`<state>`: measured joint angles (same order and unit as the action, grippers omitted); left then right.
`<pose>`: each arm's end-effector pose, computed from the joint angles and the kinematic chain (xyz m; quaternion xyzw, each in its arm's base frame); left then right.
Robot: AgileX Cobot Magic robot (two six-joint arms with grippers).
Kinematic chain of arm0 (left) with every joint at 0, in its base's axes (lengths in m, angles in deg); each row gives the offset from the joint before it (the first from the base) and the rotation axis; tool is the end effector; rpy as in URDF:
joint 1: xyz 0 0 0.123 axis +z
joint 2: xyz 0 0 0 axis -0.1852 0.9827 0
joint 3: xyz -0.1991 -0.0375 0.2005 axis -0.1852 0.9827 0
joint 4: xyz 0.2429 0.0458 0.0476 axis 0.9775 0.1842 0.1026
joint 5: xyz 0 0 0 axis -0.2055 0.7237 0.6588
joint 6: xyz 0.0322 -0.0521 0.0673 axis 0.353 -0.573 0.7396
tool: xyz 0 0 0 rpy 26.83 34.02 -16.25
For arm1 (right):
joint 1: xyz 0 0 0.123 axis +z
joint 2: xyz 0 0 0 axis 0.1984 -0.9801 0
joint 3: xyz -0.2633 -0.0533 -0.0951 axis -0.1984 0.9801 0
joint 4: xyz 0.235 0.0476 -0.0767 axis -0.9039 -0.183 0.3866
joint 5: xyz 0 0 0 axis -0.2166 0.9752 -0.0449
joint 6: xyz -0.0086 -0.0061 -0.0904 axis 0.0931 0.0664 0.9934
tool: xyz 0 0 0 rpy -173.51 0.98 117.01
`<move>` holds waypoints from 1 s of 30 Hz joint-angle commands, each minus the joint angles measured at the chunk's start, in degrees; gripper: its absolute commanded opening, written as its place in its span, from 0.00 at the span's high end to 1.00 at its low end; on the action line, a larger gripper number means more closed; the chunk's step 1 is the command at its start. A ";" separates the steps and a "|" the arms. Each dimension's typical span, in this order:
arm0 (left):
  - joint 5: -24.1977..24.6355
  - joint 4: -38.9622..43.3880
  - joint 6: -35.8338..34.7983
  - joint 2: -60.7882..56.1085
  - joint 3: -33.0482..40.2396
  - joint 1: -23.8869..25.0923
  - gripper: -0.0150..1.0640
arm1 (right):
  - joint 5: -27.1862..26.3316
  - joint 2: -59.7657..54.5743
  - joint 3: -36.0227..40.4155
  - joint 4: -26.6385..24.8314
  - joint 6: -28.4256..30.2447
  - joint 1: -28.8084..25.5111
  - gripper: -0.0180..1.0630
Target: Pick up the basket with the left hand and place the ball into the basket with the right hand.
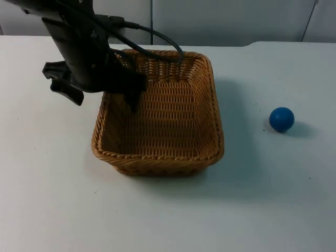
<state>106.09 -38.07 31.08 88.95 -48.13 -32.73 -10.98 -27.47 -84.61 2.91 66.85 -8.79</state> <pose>0.4154 -0.1649 0.1185 0.0958 0.9790 -0.0344 0.1766 -0.0072 -0.0084 0.2800 0.0471 0.8543 0.0011 0.5176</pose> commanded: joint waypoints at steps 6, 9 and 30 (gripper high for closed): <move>4.29 0.78 -3.53 3.49 -4.03 -0.39 0.04 | -0.29 0.18 0.30 0.32 0.14 0.14 0.11; 4.12 -0.56 -3.53 4.11 -4.16 -0.39 0.04 | -0.29 0.18 0.30 0.32 0.14 0.14 0.11; 4.58 -4.55 -3.75 4.11 -4.16 -0.39 0.99 | -0.29 0.18 0.30 0.32 0.14 0.14 0.11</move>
<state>109.51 -43.53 27.34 92.77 -52.32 -32.73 -10.98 -27.47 -84.61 2.91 66.85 -8.79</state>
